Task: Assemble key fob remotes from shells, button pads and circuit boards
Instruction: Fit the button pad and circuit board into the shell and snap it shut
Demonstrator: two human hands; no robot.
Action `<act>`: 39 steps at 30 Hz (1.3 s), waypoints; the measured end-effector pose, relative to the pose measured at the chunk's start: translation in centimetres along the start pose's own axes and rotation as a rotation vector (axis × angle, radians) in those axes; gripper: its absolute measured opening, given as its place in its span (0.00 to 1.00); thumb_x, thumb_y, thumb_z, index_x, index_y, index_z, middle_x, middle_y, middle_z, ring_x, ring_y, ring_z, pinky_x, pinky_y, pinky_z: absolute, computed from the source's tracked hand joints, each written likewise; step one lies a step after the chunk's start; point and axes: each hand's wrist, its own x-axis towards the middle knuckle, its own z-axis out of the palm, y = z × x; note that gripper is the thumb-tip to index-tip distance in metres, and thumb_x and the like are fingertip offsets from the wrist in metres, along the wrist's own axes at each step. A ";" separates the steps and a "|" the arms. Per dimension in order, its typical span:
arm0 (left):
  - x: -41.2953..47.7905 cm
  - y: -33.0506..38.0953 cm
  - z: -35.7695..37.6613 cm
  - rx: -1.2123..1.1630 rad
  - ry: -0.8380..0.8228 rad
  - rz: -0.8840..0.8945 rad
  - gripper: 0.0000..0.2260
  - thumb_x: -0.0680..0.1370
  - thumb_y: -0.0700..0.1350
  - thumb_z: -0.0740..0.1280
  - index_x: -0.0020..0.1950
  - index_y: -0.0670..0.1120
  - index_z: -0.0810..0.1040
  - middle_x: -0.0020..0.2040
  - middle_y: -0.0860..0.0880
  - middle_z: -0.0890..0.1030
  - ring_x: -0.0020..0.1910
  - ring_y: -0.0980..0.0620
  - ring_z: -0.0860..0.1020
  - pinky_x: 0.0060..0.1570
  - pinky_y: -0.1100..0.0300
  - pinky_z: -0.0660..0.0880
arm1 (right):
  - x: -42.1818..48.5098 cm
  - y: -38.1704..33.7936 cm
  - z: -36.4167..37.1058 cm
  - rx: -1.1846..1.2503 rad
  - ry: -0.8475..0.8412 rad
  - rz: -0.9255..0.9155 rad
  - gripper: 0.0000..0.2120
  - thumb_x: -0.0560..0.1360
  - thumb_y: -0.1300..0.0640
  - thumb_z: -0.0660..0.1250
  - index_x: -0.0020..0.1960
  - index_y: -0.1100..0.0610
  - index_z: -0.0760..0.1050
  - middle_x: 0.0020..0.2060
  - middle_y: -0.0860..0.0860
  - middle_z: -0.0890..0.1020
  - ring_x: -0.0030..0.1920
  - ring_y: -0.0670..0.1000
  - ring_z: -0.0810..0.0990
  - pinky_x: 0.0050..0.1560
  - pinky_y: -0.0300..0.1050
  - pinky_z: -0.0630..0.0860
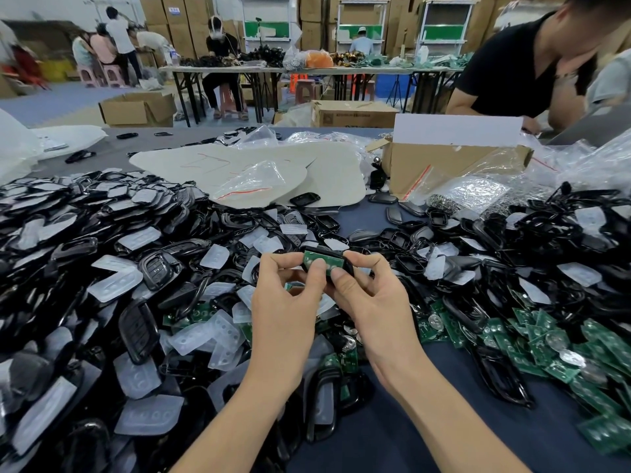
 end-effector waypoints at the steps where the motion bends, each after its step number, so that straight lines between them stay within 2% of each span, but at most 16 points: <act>1: 0.0 0.0 0.0 0.001 0.002 0.002 0.10 0.77 0.53 0.72 0.45 0.67 0.73 0.45 0.62 0.81 0.43 0.58 0.81 0.47 0.53 0.81 | 0.0 0.0 0.0 0.006 0.001 0.003 0.08 0.78 0.61 0.70 0.53 0.51 0.77 0.52 0.57 0.87 0.54 0.57 0.86 0.54 0.42 0.81; 4: 0.0 0.0 0.1 0.004 0.002 -0.004 0.10 0.77 0.53 0.72 0.45 0.66 0.73 0.45 0.61 0.81 0.43 0.57 0.82 0.48 0.51 0.81 | 0.1 0.0 0.0 0.010 -0.003 0.006 0.08 0.75 0.59 0.71 0.49 0.46 0.80 0.53 0.57 0.86 0.55 0.57 0.86 0.56 0.43 0.81; 7: 0.1 0.0 0.1 0.001 -0.006 -0.009 0.10 0.77 0.52 0.72 0.45 0.66 0.73 0.45 0.60 0.82 0.43 0.56 0.82 0.47 0.51 0.81 | 0.2 0.1 -0.1 0.009 0.000 0.006 0.09 0.76 0.60 0.70 0.53 0.49 0.78 0.53 0.56 0.87 0.55 0.57 0.86 0.54 0.41 0.81; 9: 0.1 0.1 0.0 -0.005 -0.009 -0.014 0.10 0.76 0.52 0.72 0.45 0.66 0.74 0.45 0.60 0.82 0.44 0.57 0.82 0.46 0.55 0.80 | 0.3 0.2 -0.1 0.009 0.011 0.008 0.09 0.76 0.60 0.70 0.54 0.51 0.77 0.52 0.55 0.87 0.54 0.56 0.86 0.53 0.40 0.81; 13: 0.0 0.2 0.1 -0.034 0.008 -0.004 0.11 0.76 0.49 0.73 0.51 0.60 0.72 0.46 0.64 0.79 0.45 0.61 0.80 0.42 0.66 0.76 | 0.3 0.1 0.0 -0.004 0.009 0.004 0.08 0.74 0.58 0.72 0.51 0.46 0.79 0.52 0.54 0.87 0.53 0.55 0.87 0.53 0.41 0.81; 16: 0.0 0.1 0.2 -0.030 -0.056 -0.032 0.12 0.77 0.49 0.71 0.58 0.59 0.75 0.50 0.59 0.79 0.48 0.59 0.80 0.45 0.65 0.78 | 0.3 0.1 -0.2 -0.003 0.046 -0.015 0.09 0.76 0.62 0.72 0.52 0.51 0.77 0.49 0.55 0.88 0.51 0.55 0.87 0.51 0.39 0.81; 19: 0.1 0.2 -0.1 -0.029 -0.116 -0.037 0.08 0.79 0.47 0.70 0.57 0.56 0.79 0.52 0.52 0.83 0.50 0.56 0.81 0.48 0.61 0.79 | 0.4 -0.3 -0.4 -0.028 0.046 -0.024 0.09 0.78 0.65 0.71 0.54 0.56 0.74 0.48 0.55 0.88 0.50 0.54 0.87 0.50 0.38 0.81; 22: 0.2 0.3 -0.3 -0.021 -0.112 0.004 0.07 0.79 0.42 0.69 0.53 0.54 0.80 0.48 0.54 0.84 0.48 0.57 0.82 0.46 0.64 0.78 | 0.3 -0.9 -0.6 -0.167 0.011 -0.060 0.08 0.78 0.63 0.71 0.53 0.54 0.74 0.47 0.52 0.88 0.48 0.50 0.87 0.50 0.36 0.80; 25: 0.3 0.4 -0.5 0.051 -0.114 0.083 0.12 0.79 0.38 0.68 0.51 0.57 0.81 0.48 0.55 0.82 0.49 0.56 0.80 0.49 0.62 0.77 | 0.2 -1.0 -0.6 -0.404 -0.024 -0.138 0.10 0.79 0.58 0.71 0.50 0.44 0.75 0.47 0.46 0.87 0.50 0.45 0.86 0.52 0.39 0.80; 28: 0.3 0.7 -0.8 0.148 -0.145 0.177 0.16 0.79 0.38 0.69 0.51 0.61 0.82 0.47 0.57 0.78 0.48 0.59 0.78 0.47 0.70 0.73 | 0.1 -1.0 -0.6 -0.580 -0.028 -0.177 0.11 0.78 0.55 0.72 0.48 0.39 0.73 0.48 0.40 0.86 0.52 0.41 0.84 0.53 0.39 0.76; 31: 0.5 0.9 -0.9 0.168 -0.183 0.176 0.16 0.79 0.39 0.69 0.52 0.63 0.81 0.47 0.54 0.78 0.45 0.62 0.78 0.44 0.74 0.71 | 0.2 -1.0 -0.9 -0.673 -0.027 -0.169 0.09 0.78 0.50 0.71 0.52 0.39 0.74 0.50 0.38 0.85 0.53 0.39 0.82 0.53 0.41 0.77; 35: 0.6 0.9 -0.9 0.263 -0.212 0.168 0.13 0.79 0.43 0.69 0.57 0.61 0.79 0.49 0.54 0.78 0.48 0.62 0.77 0.47 0.74 0.70 | 0.2 -1.0 -1.0 -0.750 -0.078 -0.138 0.10 0.80 0.49 0.68 0.56 0.36 0.73 0.47 0.39 0.84 0.51 0.40 0.82 0.47 0.34 0.76; 36: 0.6 1.0 -1.0 0.280 -0.214 0.154 0.13 0.79 0.43 0.69 0.59 0.59 0.78 0.50 0.55 0.78 0.48 0.62 0.76 0.46 0.74 0.71 | 0.2 -0.9 -0.9 -0.738 -0.094 -0.125 0.10 0.80 0.50 0.68 0.57 0.35 0.72 0.47 0.39 0.84 0.50 0.41 0.82 0.48 0.36 0.78; 39: 0.8 1.7 -1.7 0.349 -0.262 0.140 0.14 0.80 0.44 0.68 0.64 0.56 0.76 0.48 0.58 0.79 0.47 0.65 0.77 0.44 0.76 0.71 | 0.0 -0.6 -0.3 -0.667 -0.124 -0.102 0.14 0.81 0.55 0.67 0.59 0.35 0.71 0.48 0.44 0.85 0.50 0.47 0.83 0.56 0.52 0.80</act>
